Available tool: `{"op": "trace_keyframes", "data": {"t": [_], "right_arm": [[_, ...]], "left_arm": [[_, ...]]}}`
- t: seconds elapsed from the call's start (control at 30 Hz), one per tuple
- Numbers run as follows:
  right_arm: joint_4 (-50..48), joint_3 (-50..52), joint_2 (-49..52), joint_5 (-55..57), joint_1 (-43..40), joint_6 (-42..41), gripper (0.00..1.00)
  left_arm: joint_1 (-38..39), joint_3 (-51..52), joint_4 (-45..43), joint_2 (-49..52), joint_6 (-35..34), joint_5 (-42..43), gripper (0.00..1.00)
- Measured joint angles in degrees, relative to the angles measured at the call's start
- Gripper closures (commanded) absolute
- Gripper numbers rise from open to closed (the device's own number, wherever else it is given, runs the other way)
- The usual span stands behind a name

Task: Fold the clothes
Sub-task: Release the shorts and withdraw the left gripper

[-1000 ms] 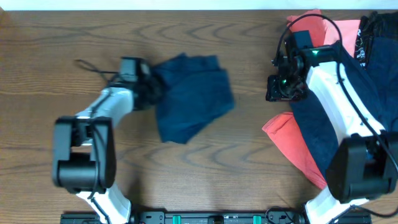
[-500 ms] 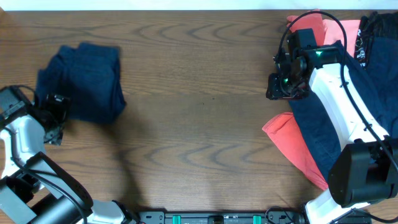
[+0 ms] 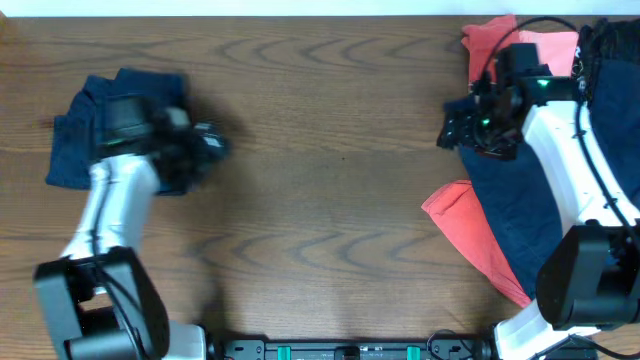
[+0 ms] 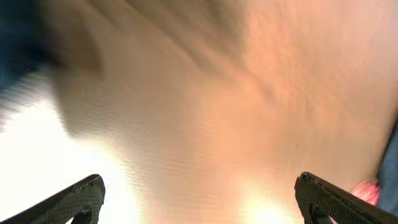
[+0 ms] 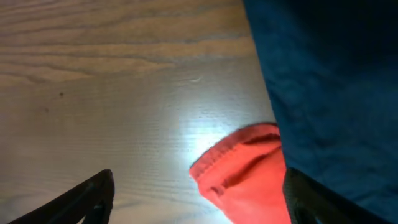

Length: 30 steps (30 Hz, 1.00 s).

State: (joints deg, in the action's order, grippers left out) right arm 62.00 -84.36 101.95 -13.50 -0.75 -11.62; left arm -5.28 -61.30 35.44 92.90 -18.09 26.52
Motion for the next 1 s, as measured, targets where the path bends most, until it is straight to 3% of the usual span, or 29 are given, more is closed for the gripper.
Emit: {"op": "trace_keyframes", "data": {"t": [0.2, 0.4, 0.57, 0.67, 0.9, 1.0], "right_arm": [[6.95, 0.02, -0.07, -2.8, -8.04, 1.27, 0.17], [9.03, 1.62, -6.8, -3.15, -13.2, 5.31, 0.18], [2.14, 9.2, -25.4, 0.37, -14.12, 6.6, 0.14], [-4.59, 16.9, -38.14, 1.51, -13.81, 6.78, 0.01], [-17.2, 38.03, -62.01, 1.97, -10.34, 7.32, 0.01], [-15.72, 43.52, -66.75, 2.01, -10.1, 7.3, 0.01]], "left_arm": [[13.9, -0.09, 16.37, -0.61, 3.04, -10.84, 0.02], [17.81, 0.63, 19.45, -12.44, 3.1, -15.74, 0.02], [21.44, 3.15, 18.14, -33.07, 3.04, -20.24, 0.02], [23.8, 6.19, 17.84, -45.35, 2.67, -23.17, 0.02], [25.0, 14.49, 18.32, -66.69, -0.07, -26.03, 0.02], [25.03, 14.99, 18.27, -70.25, -0.15, -26.51, 0.02]]}}
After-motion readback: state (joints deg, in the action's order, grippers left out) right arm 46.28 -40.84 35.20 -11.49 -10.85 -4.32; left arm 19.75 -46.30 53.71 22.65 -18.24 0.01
